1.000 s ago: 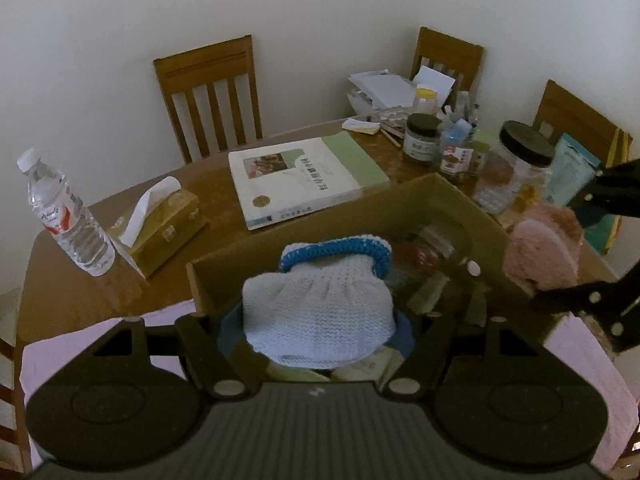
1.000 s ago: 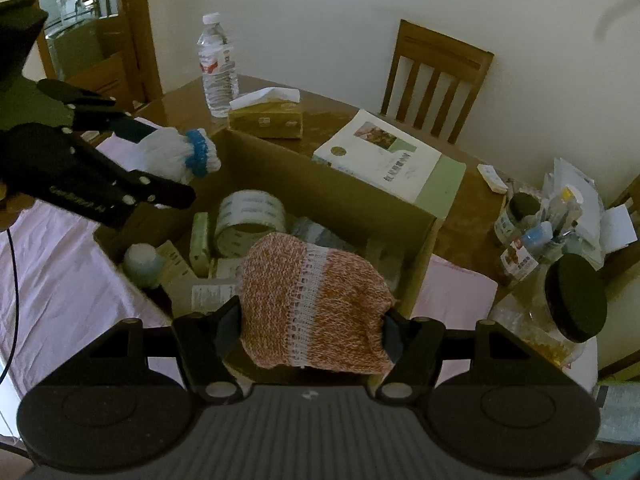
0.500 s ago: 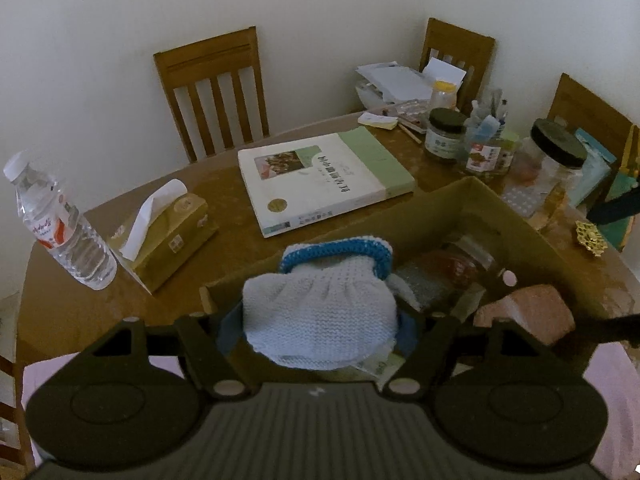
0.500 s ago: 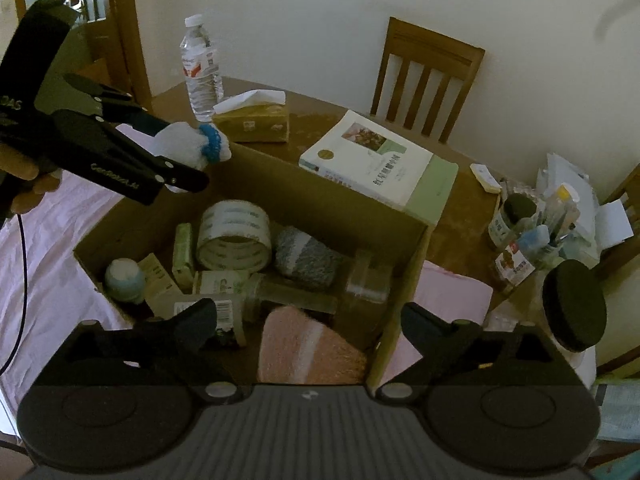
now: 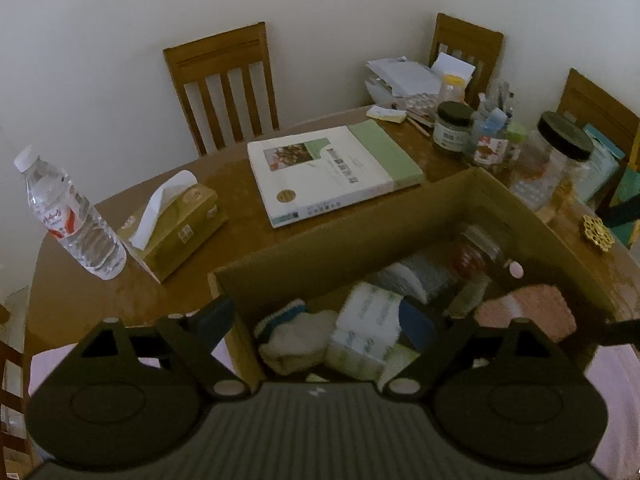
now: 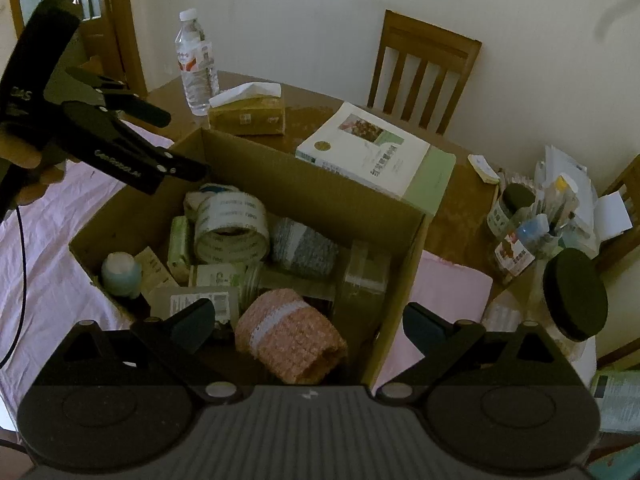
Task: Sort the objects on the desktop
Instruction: 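Carry the white hat and pink bootie into the cardboard box and open both tools, then withdraw both tools and move the right tool to the white-and-blue knitted bootie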
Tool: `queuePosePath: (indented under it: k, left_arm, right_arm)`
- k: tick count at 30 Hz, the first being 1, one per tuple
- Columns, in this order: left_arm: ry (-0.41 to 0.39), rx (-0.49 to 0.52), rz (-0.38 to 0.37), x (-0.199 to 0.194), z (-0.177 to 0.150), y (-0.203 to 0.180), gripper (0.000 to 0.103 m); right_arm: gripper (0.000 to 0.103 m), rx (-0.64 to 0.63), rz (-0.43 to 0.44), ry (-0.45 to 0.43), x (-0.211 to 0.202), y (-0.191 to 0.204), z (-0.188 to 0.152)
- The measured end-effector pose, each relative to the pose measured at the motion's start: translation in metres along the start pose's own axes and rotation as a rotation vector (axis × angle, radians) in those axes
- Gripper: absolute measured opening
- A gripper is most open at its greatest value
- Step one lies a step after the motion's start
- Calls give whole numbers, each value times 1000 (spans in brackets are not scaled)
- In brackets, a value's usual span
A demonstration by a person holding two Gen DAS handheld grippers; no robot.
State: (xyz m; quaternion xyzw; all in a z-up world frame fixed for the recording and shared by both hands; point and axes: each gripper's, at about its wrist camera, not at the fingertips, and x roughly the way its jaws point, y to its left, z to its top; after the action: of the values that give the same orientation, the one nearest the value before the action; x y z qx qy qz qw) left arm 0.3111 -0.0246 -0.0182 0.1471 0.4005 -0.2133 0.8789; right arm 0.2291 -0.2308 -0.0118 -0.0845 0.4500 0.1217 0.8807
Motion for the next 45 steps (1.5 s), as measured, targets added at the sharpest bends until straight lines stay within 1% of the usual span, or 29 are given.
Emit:
queuePosePath:
  k: [5,15,21,26,33,37,45]
  left_arm:
    - [8,15,4,-10,-9,-10,90]
    - [3,4,9,-41,-28,-32,91]
    - [9,-41,-36,-59,-48,-46,93]
    - [0,-70,-25,-71,-65,-57,93]
    - [-2,-90,-3,-80,-87,-73,93]
    - [9,-87,13,-79,-97,-81,93]
    - [64,-85,19,-63,-119,-90,93]
  right_arm:
    - [103,6,4,6,-3,3,-10]
    - [103,34,19,-5,-17,10,-32]
    - [103,55,35,0,-22,18,-57]
    - [103,47,9,-13,-26,27,-77]
    - [103,59,3,11,-15,36,-101]
    - [103,71,21,13,-3,38,-114]
    - [103,125,64,16,26,39,-127]
